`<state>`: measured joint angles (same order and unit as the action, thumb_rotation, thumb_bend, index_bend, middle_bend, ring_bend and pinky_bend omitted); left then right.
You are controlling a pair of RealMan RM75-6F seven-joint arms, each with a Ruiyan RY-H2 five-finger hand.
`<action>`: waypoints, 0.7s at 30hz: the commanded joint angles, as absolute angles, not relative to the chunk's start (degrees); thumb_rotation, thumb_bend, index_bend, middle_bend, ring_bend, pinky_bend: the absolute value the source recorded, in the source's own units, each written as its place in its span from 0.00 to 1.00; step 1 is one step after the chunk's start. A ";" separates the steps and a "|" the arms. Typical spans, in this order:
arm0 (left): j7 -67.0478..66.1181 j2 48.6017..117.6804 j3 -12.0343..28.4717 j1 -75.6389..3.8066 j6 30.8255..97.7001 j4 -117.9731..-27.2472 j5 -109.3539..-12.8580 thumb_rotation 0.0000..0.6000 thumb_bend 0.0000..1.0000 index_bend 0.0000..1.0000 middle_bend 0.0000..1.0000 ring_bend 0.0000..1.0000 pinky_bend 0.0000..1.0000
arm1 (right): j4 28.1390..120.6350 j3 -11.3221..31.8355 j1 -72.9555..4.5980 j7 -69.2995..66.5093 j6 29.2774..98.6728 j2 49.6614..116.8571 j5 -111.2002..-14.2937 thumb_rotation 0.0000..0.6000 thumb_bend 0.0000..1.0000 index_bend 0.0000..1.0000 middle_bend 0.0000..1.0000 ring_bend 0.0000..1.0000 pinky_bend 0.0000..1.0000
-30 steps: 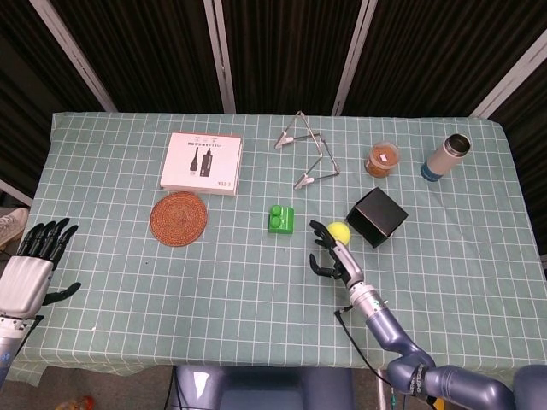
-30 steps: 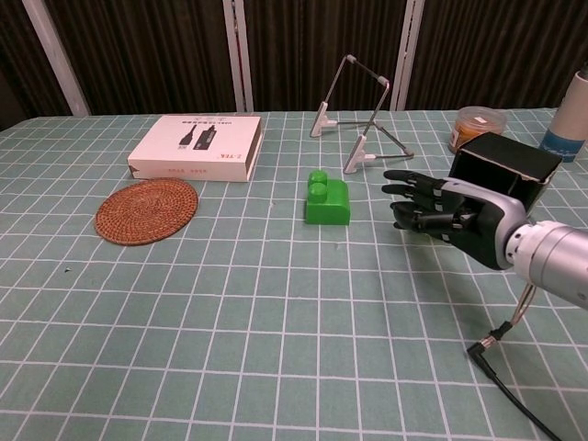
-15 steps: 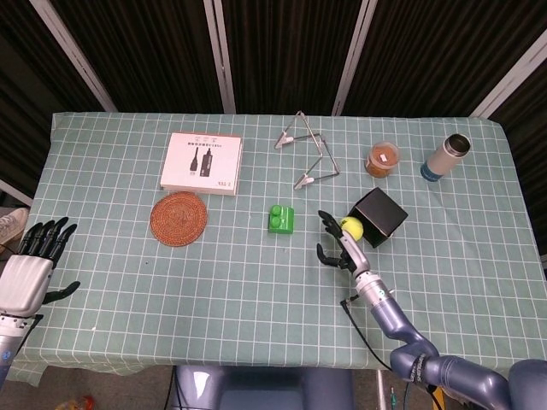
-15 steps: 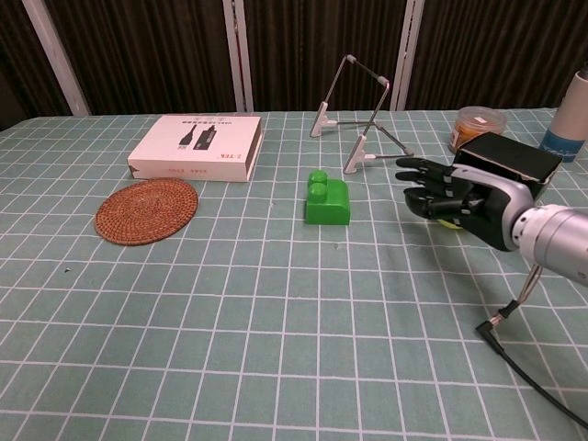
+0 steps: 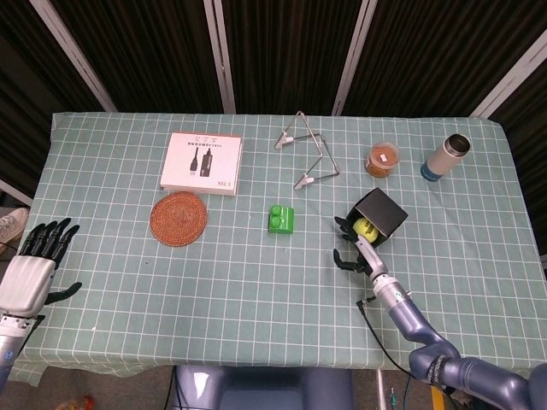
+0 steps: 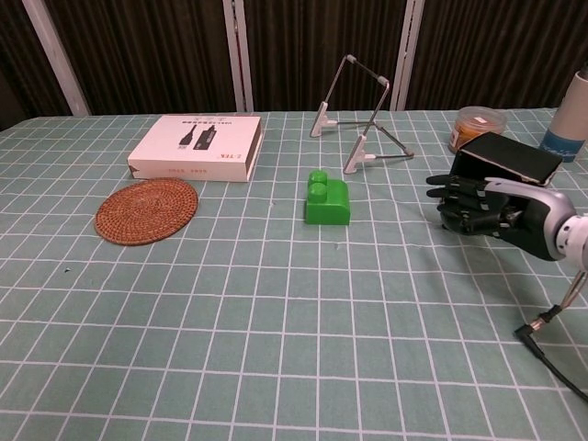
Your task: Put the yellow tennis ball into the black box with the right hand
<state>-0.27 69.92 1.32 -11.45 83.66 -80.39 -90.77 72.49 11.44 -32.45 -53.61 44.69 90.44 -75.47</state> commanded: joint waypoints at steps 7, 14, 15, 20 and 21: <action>-1.20 70.10 1.26 -11.55 83.45 -80.91 -90.75 1.00 0.10 0.00 0.00 0.00 0.06 | 71.04 10.09 -32.66 -51.20 42.30 87.79 -75.49 1.00 0.62 0.00 0.06 0.02 0.10; -1.33 70.11 1.19 -11.64 83.23 -81.01 -90.75 1.00 0.10 0.00 0.00 0.00 0.06 | 71.16 9.57 -32.83 -47.92 41.92 86.40 -75.34 1.00 0.62 0.00 0.06 0.02 0.10; -1.33 70.10 1.18 -11.65 83.21 -81.03 -90.75 1.00 0.10 0.00 0.00 0.00 0.06 | 71.33 9.58 -32.75 -47.78 42.01 86.30 -75.27 1.00 0.62 0.00 0.06 0.02 0.10; -1.24 70.04 1.10 -11.65 83.38 -81.10 -90.99 1.00 0.10 0.00 0.00 0.00 0.06 | 73.03 9.64 -32.11 -47.35 42.94 85.24 -75.15 1.00 0.62 0.00 0.06 0.02 0.10; -1.18 70.02 1.06 -11.64 83.45 -81.10 -91.10 1.00 0.10 0.00 0.00 0.00 0.06 | 73.65 9.56 -31.83 -47.12 43.41 84.99 -75.23 1.00 0.62 0.00 0.06 0.02 0.10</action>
